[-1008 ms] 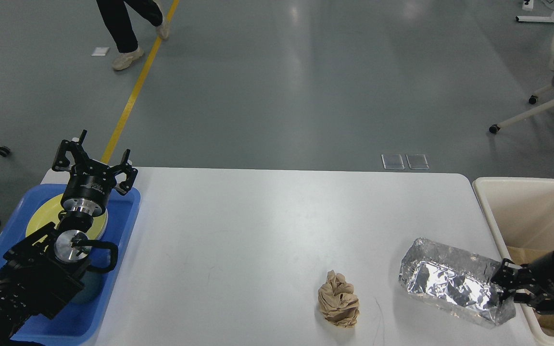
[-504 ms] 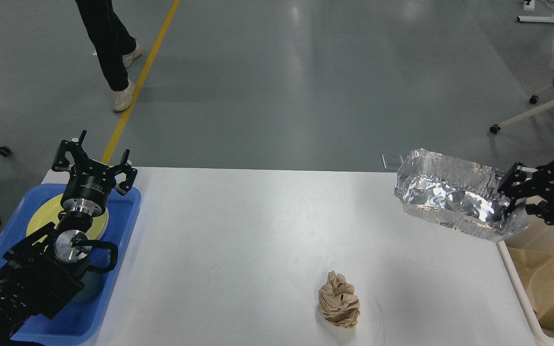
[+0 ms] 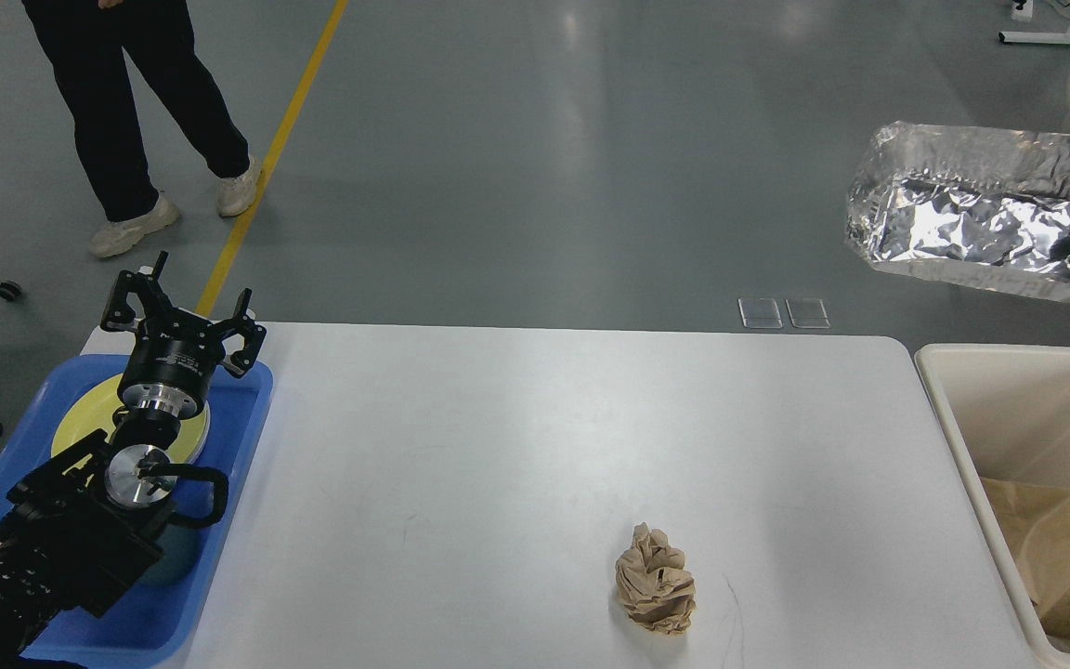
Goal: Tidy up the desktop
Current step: 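Carry the foil tray over the white bin and release it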
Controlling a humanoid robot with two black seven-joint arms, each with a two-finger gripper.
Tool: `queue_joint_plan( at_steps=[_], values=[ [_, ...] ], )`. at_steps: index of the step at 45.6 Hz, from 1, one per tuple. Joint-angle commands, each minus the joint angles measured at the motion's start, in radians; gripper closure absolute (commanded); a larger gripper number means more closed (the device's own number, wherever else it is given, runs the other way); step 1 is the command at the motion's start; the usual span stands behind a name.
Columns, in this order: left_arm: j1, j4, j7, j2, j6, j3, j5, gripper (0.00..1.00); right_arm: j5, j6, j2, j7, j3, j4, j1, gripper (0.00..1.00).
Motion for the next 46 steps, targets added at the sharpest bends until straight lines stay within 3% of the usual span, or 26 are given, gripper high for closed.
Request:
queue_joint_plan(
  at_steps=[1, 13, 21, 28, 46],
  values=[
    [0.000, 0.000, 0.000, 0.001, 0.000, 0.000, 0.000, 0.03, 0.005, -0.105, -0.051, 0.000, 0.014, -0.067, -0.068, 1.00],
    [0.000, 0.000, -0.001, 0.001, 0.000, 0.000, 0.000, 0.03, 0.018, -0.605, -0.140, 0.002, 0.108, -0.076, -0.304, 1.00],
    [0.000, 0.000, 0.000, 0.001, 0.000, 0.000, 0.000, 0.03, 0.021, -0.830, -0.168, 0.003, 0.217, -0.084, -0.481, 1.00],
    [0.000, 0.000, 0.000, 0.001, 0.000, 0.000, 0.000, 0.03, 0.022, -0.886, -0.168, 0.005, 0.347, -0.134, -0.637, 1.00],
    [0.000, 0.000, 0.000, 0.001, 0.000, 0.000, 0.000, 0.03, 0.019, -0.887, -0.178, 0.005, 0.547, -0.191, -0.898, 1.00]
  ],
)
